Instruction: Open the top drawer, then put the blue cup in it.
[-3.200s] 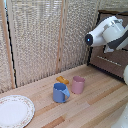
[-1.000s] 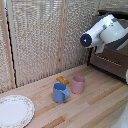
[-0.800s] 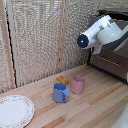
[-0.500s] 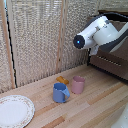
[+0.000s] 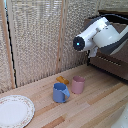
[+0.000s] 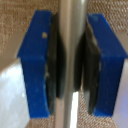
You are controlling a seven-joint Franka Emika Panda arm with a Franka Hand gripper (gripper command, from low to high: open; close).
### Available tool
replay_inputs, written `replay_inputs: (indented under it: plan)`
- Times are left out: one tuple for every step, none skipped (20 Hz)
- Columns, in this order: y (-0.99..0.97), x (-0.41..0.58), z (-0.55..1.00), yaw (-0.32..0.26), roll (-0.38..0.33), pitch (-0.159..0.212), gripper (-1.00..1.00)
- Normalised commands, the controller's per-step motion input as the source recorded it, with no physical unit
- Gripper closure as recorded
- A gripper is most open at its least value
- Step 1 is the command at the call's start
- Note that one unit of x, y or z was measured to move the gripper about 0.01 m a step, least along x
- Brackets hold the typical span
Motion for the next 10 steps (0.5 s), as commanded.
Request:
replay_inputs:
  plan:
    - [0.33,0.0,0.44,0.0,0.237,0.055,-1.0]
    - [0.38,0.0,0.35,0.0,0.269,0.044,-1.0]
    - [0.42,0.0,0.29,0.0,0.291,0.027,-1.0]
    - [0.43,0.0,0.27,0.0,0.299,0.012,-1.0]
    - [0.43,0.0,0.26,-0.006,0.302,0.0,-1.0]
    - [0.45,0.0,0.25,-0.027,0.305,0.0,-1.0]
    - [0.45,0.0,0.23,-0.059,0.306,0.0,-1.0]
    - [0.44,0.0,0.22,-0.101,0.306,0.0,-1.0]
    - [0.42,0.0,0.22,-0.162,0.299,0.0,-1.0]
    - [0.35,0.0,0.23,-0.196,0.292,0.0,-1.0]
